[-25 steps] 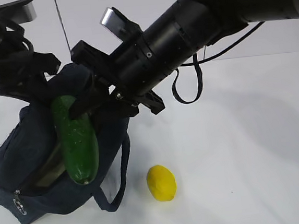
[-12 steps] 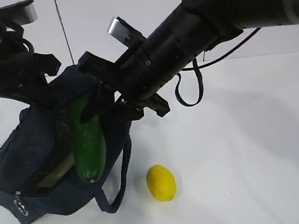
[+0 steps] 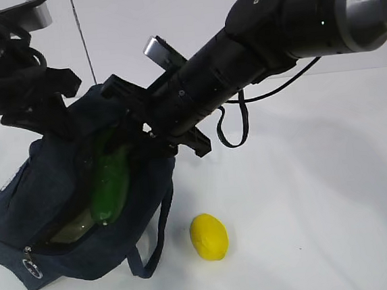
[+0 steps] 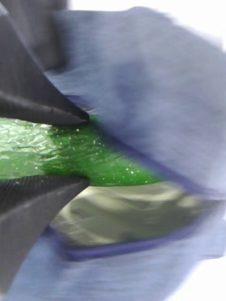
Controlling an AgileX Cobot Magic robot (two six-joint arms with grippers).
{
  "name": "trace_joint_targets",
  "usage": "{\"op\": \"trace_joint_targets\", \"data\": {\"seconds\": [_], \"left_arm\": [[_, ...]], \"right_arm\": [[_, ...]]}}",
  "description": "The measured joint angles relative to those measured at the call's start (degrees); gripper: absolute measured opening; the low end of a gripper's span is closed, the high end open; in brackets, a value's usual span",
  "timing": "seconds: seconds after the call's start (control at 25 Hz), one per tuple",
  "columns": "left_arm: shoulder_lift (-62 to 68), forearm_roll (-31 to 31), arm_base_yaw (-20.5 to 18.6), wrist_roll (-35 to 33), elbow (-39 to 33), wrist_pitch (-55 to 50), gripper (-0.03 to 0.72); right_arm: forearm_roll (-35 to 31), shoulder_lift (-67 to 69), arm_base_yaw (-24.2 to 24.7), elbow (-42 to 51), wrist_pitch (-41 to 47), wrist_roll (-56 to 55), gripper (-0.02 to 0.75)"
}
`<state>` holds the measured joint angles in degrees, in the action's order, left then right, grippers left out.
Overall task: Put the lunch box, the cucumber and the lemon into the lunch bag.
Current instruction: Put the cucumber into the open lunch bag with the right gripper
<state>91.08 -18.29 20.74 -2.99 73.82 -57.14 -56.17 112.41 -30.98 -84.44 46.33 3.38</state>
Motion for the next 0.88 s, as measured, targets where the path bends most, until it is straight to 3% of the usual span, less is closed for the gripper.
{"op": "trace_joint_targets", "data": {"seconds": [0.24,0.44,0.6,0.72,0.88], "left_arm": [[0.0,0.0,0.0,-0.3,0.0,0.0,-0.006],[0.0,-0.1,0.0,-0.6,0.0,0.1,-0.007],[0.0,-0.3,0.0,-0.7,0.0,0.2,-0.007],[0.0,-0.3,0.0,-0.7,0.0,0.2,-0.006],[0.0,-0.3,-0.1,-0.7,0.0,0.2,-0.007]], "right_arm": [[-2.9,0.5,0.0,0.0,-7.6,0.2,0.26],[-9.3,3.5,-0.4,0.0,-9.6,0.7,0.26],[-15.1,5.9,-1.6,0.0,-9.7,8.6,0.264],[-20.2,6.6,-2.5,0.0,-9.2,16.1,0.291],[-23.1,6.6,-2.6,0.0,-9.2,22.1,0.387]]}}
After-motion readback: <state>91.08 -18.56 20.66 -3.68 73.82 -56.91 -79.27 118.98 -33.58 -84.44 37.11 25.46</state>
